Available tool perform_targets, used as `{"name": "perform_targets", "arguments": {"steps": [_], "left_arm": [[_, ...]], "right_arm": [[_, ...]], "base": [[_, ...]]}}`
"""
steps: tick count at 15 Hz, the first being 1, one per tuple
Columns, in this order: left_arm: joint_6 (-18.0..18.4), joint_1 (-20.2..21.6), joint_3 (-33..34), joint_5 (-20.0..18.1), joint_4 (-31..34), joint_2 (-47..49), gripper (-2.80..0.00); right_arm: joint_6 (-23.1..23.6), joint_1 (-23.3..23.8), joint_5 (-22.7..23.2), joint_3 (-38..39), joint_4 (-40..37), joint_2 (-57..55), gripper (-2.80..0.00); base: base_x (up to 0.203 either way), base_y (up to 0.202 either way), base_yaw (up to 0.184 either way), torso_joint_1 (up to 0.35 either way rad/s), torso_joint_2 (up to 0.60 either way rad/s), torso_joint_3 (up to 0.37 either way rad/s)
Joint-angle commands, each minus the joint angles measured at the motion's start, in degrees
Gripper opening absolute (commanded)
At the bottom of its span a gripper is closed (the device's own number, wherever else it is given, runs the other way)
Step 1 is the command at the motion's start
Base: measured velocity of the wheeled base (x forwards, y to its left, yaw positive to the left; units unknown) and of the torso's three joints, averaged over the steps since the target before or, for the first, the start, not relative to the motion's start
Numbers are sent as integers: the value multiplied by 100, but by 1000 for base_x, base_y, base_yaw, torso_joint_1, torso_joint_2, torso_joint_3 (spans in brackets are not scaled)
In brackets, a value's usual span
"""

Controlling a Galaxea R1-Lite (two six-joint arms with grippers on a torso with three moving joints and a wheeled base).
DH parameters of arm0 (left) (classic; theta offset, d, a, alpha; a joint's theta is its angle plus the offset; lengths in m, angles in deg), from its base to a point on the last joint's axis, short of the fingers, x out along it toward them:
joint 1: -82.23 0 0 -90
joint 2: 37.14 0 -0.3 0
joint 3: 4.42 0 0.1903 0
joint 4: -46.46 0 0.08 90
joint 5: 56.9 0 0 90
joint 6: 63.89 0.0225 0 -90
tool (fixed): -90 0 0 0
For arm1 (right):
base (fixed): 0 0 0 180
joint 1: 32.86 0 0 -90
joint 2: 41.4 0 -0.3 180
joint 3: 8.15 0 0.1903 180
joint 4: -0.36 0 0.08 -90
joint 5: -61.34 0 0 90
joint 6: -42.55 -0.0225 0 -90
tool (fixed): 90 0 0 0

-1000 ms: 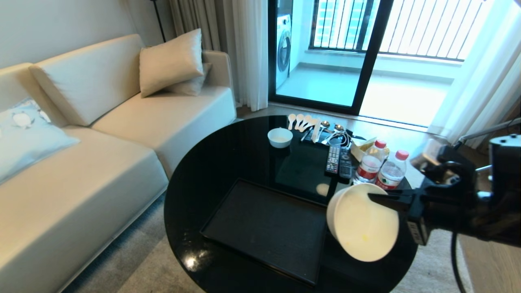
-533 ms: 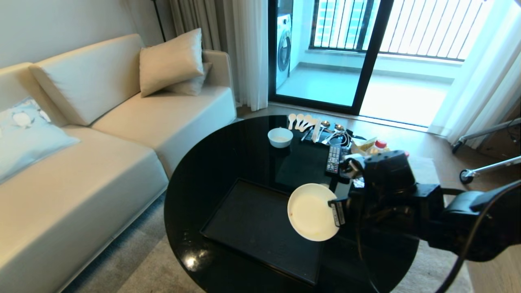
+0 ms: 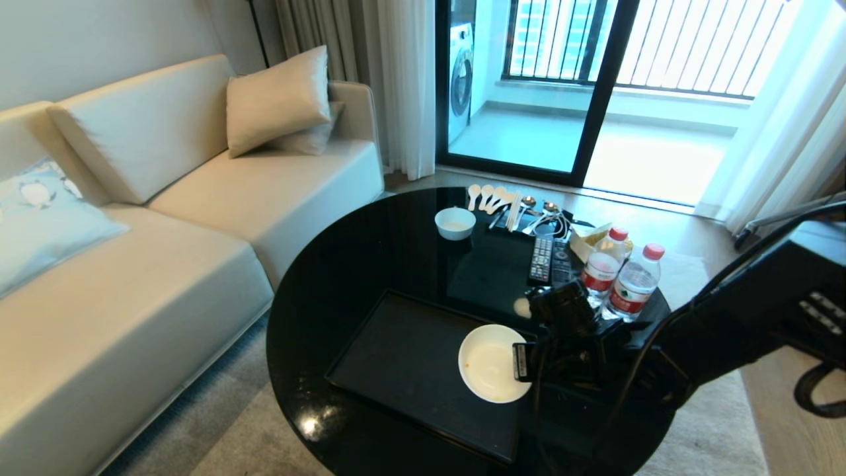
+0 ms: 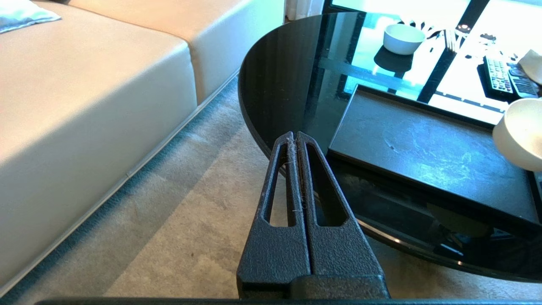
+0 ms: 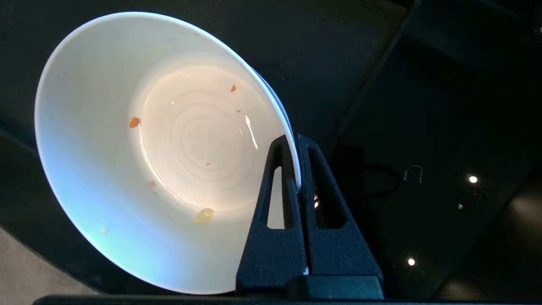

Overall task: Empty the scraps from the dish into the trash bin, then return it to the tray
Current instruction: Put the bowl back to the table

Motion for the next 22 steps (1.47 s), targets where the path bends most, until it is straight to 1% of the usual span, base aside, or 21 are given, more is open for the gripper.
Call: {"name": "perform_targets", "arguments": {"steps": [1, 4, 8, 11, 19, 20, 22], "left_arm": [[-6, 0, 0, 3, -5, -2, -280], [-6, 0, 0, 3, -5, -2, -280], [-6, 0, 0, 3, -5, -2, -280], [-6, 0, 0, 3, -5, -2, -280], [-6, 0, 0, 3, -5, -2, -280], [-6, 0, 0, 3, -5, -2, -280], [-6, 0, 0, 3, -5, -2, -280]], "right_arm": [[-30, -2, -7, -251, 10, -448, -280], [-31, -2, -7, -422, 28, -703, -280], [-40, 6, -7, -457, 78, -974, -280], [-183, 6, -7, -562, 66, -1037, -280], [-190, 33, -7, -641, 36, -1283, -280], [-198, 33, -7, -641, 37, -1284, 0], [-198, 35, -7, -641, 82, -1272, 0]], "base": [[0, 0, 0, 0, 0, 0], [0, 0, 0, 0, 0, 0], [0, 0, 0, 0, 0, 0], [0, 0, 0, 0, 0, 0], [0, 0, 0, 0, 0, 0], [0, 0, 0, 0, 0, 0], [0, 0, 0, 0, 0, 0]]}}
